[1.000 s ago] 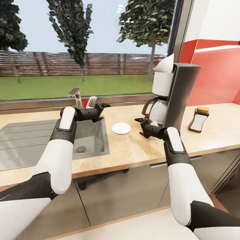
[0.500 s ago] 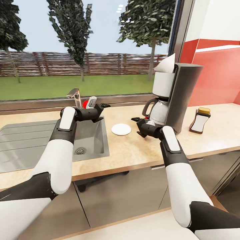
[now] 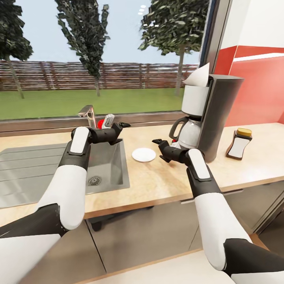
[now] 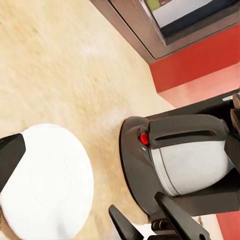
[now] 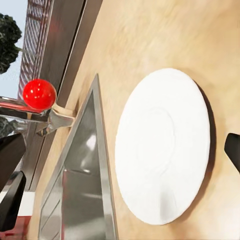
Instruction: Set up a coffee station on the kitchen countertop: keep the coffee maker on the countertop, move the bottle of coffee from the kitchen shelf to the counter next to the coffee maker, place a paper coffee filter on top of the coffee maker, put the saucer next to the coffee maker with the coffee cup on the saucer, and place the electric kettle next to the coffee maker.
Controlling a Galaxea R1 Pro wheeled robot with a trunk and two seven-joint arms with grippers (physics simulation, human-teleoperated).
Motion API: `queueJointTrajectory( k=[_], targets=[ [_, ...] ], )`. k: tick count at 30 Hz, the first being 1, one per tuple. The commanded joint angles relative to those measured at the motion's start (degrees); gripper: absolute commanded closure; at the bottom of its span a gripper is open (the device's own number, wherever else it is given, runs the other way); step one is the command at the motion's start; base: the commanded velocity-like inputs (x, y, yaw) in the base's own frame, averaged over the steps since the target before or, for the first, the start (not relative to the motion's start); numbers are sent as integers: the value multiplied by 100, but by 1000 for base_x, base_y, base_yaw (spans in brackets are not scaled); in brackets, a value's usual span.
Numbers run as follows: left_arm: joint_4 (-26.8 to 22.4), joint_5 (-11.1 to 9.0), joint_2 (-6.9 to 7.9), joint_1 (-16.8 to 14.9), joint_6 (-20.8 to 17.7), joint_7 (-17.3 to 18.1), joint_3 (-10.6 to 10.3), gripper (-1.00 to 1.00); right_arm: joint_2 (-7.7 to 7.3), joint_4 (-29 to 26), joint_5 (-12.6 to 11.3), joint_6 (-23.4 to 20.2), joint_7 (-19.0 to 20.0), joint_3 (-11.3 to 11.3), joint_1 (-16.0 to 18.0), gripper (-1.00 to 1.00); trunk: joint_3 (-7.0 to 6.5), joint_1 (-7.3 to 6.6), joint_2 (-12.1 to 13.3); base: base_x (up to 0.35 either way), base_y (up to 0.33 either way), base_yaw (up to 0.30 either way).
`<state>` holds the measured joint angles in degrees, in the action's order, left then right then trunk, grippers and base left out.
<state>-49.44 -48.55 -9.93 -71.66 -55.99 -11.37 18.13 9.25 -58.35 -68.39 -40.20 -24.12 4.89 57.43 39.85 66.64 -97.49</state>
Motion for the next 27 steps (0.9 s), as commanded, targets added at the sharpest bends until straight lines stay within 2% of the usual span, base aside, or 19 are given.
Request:
queueJointTrajectory(
  k=[1, 11, 15, 27],
  targets=[
    [-5, -62, -7, -6, -26, -59, 23, -100, 6, -6, -60, -15, -58, 16, 5, -100, 6, 0, -3, 23, 6, 0],
    [74, -61, -7, -6, -26, -59, 40, -100, 6, -1, -60, -15, -58, 3, 5, -100, 6, 0, -3, 40, 38, 0],
    [427, -59, -7, -6, -26, -59, 79, -100, 6, -1, -60, -15, -58, 3, 5, -100, 6, 0, -3, 7, 7, 0],
    [890, -59, -7, -6, -18, -67, 120, -100, 6, -1, -60, -15, -58, 0, 5, -100, 6, 0, -3, 0, 0, 0]
  ],
)
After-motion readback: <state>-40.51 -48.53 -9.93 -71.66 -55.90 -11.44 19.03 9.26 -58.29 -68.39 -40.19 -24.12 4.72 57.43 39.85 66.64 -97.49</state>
